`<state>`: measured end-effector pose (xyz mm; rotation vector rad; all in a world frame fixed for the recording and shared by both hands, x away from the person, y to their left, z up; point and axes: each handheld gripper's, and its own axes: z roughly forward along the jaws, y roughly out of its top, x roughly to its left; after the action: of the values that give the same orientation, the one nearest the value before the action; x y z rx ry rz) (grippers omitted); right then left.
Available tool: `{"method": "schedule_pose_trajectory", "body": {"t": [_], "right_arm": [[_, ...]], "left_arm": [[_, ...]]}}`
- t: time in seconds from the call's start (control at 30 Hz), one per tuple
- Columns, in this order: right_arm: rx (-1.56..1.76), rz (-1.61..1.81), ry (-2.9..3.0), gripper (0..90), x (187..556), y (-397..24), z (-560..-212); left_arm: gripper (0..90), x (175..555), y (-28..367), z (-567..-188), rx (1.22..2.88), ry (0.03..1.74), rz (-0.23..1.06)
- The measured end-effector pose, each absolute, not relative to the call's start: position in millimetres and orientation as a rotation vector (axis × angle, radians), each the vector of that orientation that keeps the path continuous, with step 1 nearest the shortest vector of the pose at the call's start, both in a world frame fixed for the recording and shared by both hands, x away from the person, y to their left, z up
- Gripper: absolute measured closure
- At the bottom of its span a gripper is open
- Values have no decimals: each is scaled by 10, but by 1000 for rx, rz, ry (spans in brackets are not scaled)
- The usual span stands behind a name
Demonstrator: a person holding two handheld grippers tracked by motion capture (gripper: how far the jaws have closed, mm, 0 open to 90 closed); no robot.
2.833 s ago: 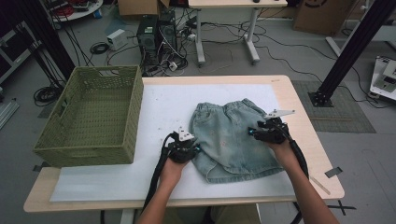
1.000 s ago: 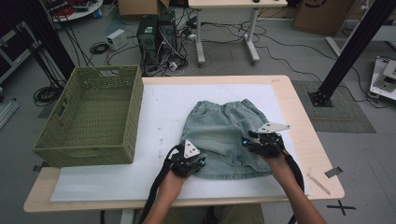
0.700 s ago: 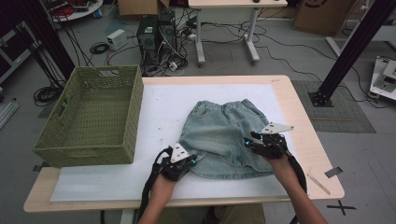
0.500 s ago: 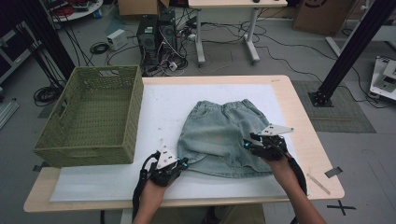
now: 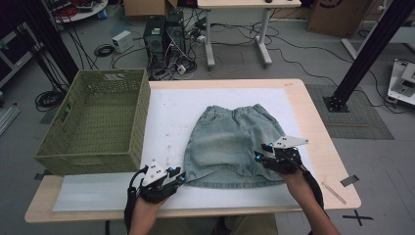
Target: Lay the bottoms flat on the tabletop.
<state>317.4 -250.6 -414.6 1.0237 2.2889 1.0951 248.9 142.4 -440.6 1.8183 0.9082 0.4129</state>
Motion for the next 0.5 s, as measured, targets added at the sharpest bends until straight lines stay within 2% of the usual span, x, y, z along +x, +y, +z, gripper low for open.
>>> {"method": "schedule_pose_trajectory", "body": {"t": [0.13, 0.37, 0.43, 0.5], "right_arm": [[1020, 1097, 2291, 579, 3174, -2493, -4150], [1026, 1097, 2292, 567, 3171, -2504, -4152], [1027, 1100, 2286, 564, 3174, -2527, -4147], [1038, 1100, 2284, 564, 3173, -2549, -4146]], "left_arm": [[540, 2577, 1238, -4411, 1850, 878, 391], [511, 2776, 1045, -4508, 2016, 924, 322], [567, 2777, 1025, -4512, 2036, 917, 320], [677, 2765, 988, -4509, 2071, 911, 360]]}}
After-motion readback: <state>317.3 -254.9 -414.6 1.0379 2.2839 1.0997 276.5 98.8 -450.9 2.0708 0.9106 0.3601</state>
